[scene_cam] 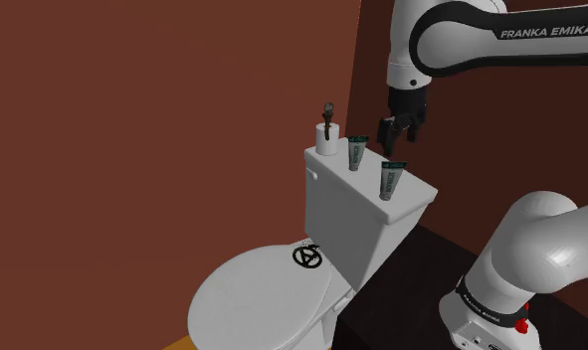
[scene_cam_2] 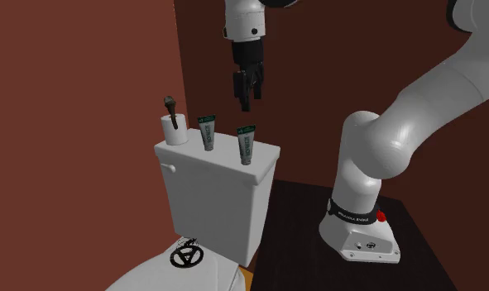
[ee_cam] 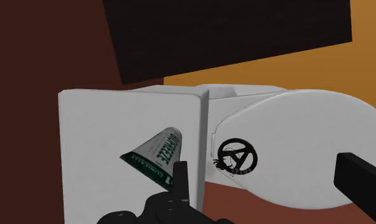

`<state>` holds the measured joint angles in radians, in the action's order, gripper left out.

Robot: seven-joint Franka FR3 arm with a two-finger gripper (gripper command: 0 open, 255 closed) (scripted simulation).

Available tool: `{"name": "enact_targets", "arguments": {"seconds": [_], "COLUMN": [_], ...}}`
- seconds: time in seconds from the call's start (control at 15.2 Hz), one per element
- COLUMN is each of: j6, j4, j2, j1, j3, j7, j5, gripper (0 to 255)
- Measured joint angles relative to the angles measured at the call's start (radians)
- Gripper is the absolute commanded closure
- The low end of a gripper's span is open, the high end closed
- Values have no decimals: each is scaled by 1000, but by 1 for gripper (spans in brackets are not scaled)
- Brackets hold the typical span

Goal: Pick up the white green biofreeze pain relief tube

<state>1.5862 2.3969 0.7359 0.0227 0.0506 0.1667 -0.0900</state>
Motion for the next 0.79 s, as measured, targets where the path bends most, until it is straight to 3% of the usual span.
{"name": "enact_targets", "arguments": {"seconds": [0.2,0.79], "j6": [42,397], "j4": [31,150], "j2": [7,-103], "j1": [-10,-101], "j3": [-38,-321], "j7": [-76,-649], "j5": [-22,-127], "gripper": [0,0]}}
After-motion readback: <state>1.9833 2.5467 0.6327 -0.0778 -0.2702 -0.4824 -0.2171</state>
